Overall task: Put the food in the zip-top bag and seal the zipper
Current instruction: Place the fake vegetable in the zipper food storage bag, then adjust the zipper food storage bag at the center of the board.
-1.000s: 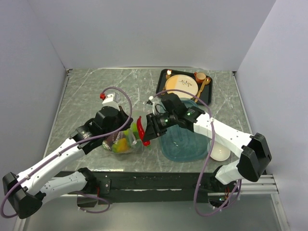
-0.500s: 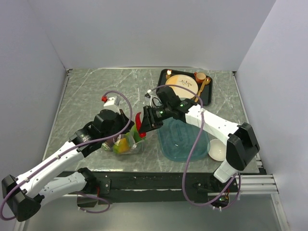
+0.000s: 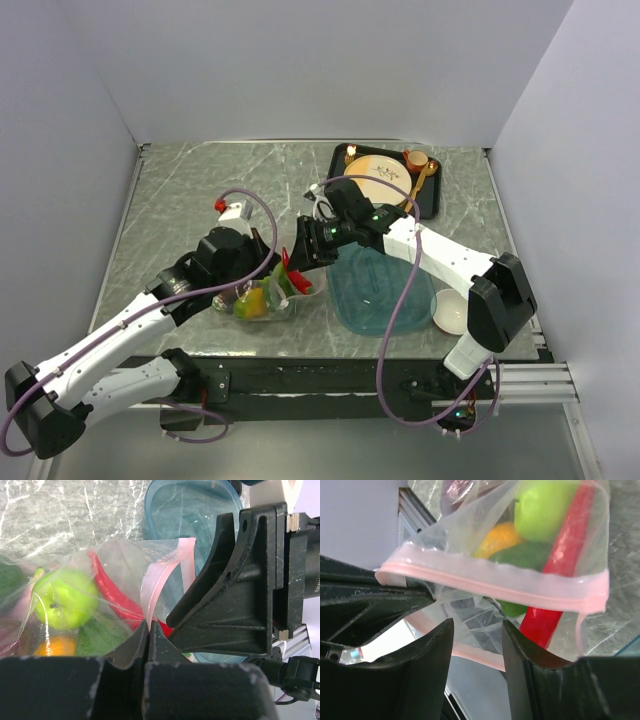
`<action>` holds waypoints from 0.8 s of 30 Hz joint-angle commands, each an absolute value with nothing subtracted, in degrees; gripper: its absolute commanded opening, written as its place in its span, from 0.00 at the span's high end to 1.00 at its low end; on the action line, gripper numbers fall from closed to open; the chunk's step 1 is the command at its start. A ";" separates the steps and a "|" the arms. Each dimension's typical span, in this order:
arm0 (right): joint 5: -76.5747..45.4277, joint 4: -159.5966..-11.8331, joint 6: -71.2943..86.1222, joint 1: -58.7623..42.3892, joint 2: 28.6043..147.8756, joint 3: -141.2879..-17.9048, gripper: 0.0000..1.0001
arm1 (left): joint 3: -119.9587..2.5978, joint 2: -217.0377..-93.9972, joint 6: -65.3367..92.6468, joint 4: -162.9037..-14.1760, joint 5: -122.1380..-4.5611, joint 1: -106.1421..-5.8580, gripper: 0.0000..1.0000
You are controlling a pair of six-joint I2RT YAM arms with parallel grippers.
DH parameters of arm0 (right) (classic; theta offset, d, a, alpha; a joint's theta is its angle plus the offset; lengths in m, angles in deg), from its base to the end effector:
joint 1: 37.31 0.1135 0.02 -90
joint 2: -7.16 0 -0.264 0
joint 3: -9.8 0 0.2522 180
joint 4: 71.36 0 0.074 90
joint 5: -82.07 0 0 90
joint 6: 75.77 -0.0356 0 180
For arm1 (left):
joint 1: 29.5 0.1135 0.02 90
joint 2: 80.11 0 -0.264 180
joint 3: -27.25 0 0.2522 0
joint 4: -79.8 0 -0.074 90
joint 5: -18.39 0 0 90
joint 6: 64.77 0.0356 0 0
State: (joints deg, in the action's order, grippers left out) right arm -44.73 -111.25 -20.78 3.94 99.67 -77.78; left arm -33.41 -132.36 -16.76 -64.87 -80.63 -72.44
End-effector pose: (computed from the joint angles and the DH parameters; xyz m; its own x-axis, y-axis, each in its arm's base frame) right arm 0.2532 0.2505 0.2833 -0.9202 -0.1960 -0.3387 -0.3900 0.5303 0.7528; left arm 0.1540 -0.1357 0.3097 -0.6280 -0.3182 -0.7102 0.2023 0.8145 -0.5438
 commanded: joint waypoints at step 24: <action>-18.92 -106.66 -27.87 2.76 78.87 -59.16 0.43 | -39.24 -133.11 -16.95 -64.90 -86.29 -72.48 0.96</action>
